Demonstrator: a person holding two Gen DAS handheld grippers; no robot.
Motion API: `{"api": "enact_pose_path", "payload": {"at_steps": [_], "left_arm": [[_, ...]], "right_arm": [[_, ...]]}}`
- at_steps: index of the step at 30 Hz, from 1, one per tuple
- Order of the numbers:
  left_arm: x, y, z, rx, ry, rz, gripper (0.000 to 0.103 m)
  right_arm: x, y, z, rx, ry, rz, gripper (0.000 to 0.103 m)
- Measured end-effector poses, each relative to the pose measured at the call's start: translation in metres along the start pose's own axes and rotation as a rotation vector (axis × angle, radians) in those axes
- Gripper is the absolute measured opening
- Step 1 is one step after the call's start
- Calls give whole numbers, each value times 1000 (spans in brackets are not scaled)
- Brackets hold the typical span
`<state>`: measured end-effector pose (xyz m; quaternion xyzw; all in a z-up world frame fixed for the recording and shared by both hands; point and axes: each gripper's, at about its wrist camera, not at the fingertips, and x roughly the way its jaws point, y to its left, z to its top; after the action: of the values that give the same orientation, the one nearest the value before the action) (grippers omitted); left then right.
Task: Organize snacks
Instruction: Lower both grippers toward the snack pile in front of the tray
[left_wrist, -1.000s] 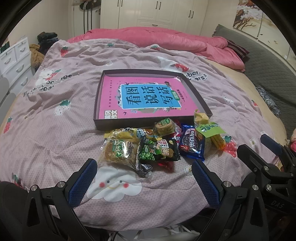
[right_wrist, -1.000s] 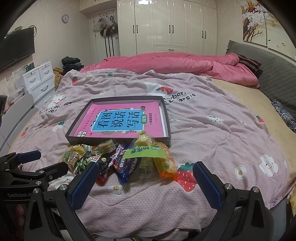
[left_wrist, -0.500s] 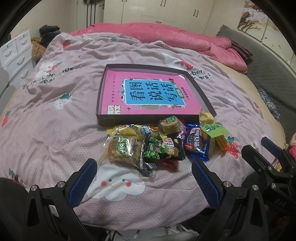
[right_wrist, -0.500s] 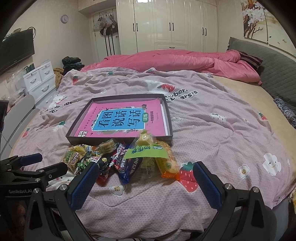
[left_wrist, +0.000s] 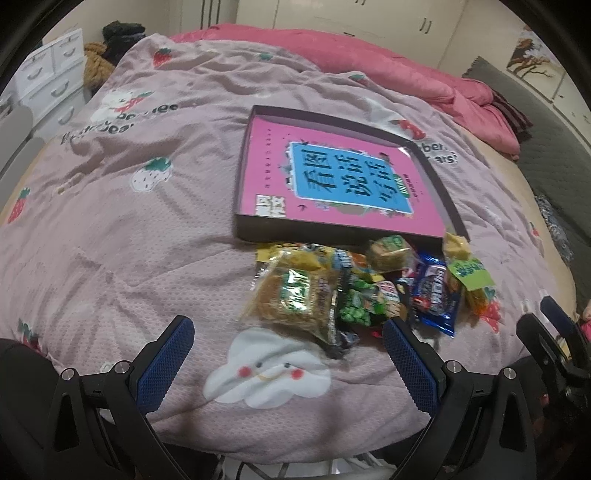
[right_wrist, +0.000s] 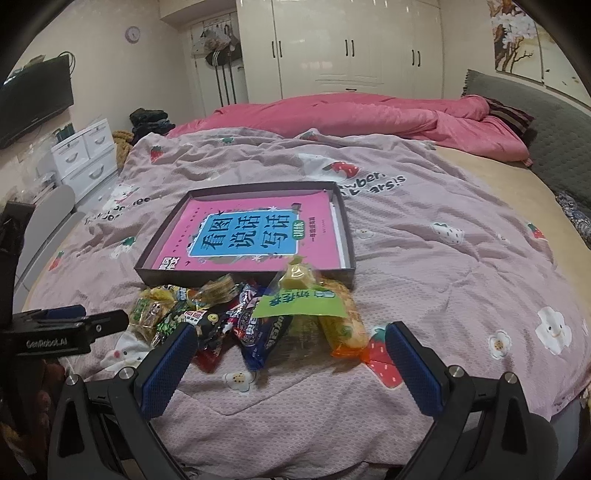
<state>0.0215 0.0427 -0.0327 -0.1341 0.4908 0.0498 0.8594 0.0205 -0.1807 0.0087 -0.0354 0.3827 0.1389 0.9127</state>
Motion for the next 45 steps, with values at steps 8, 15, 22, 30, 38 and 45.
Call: {"api": "enact_pose_path", "payload": {"at_steps": [8,15,22,30,38,45], "left_arm": [[16,9,6,4,30,15,101],[34,11,9,36,70,33,101],[46,10,9,56,93,46,101],[61,9,13,64,118,56,101],[72,11,14,56,149,38,101],[75,15,15,45,165,16,101]], "right_arm": [[12,30,0,-120,30,118,103],[35,61,-3,-267,77,165,103],[63,73,-2,-359,96,171,103],[80,82,-6,-447,94,146,102],[94,87,-5,-478,102,155,98],[103,95,-7,-516,113,178,88]]}}
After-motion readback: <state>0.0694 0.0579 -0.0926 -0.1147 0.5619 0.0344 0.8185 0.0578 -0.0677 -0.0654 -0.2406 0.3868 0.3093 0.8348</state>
